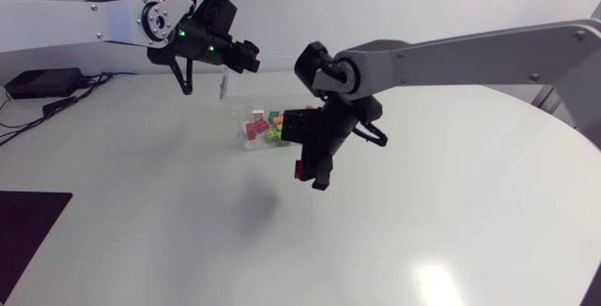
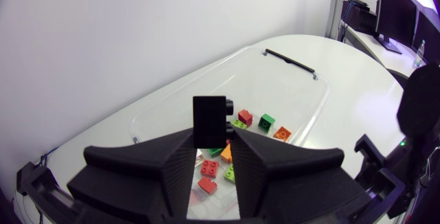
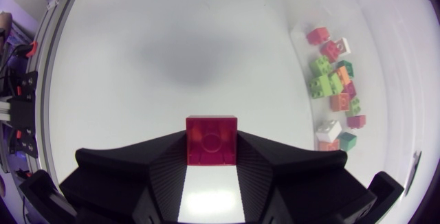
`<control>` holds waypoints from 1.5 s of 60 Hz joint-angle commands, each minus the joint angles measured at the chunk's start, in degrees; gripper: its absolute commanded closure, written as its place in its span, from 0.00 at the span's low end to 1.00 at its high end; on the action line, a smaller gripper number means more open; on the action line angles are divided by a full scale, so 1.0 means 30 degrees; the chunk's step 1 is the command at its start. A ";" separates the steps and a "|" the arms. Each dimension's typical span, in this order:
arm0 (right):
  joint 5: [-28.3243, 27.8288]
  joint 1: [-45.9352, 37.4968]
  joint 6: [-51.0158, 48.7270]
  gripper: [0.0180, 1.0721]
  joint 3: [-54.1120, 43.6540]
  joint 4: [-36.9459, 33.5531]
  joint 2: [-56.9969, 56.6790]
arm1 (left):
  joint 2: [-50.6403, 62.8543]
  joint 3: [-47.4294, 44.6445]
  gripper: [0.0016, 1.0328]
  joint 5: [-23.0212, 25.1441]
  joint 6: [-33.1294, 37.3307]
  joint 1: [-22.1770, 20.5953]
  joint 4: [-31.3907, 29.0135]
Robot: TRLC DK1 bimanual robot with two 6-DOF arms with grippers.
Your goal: Place the duplo bricks in the container
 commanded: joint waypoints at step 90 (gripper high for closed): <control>-0.0985 -0.2873 0.8814 0.73 0.9072 0.5672 0.2251 | -1.1656 -0.6373 0.04 -0.1011 -0.0415 0.0715 0.0131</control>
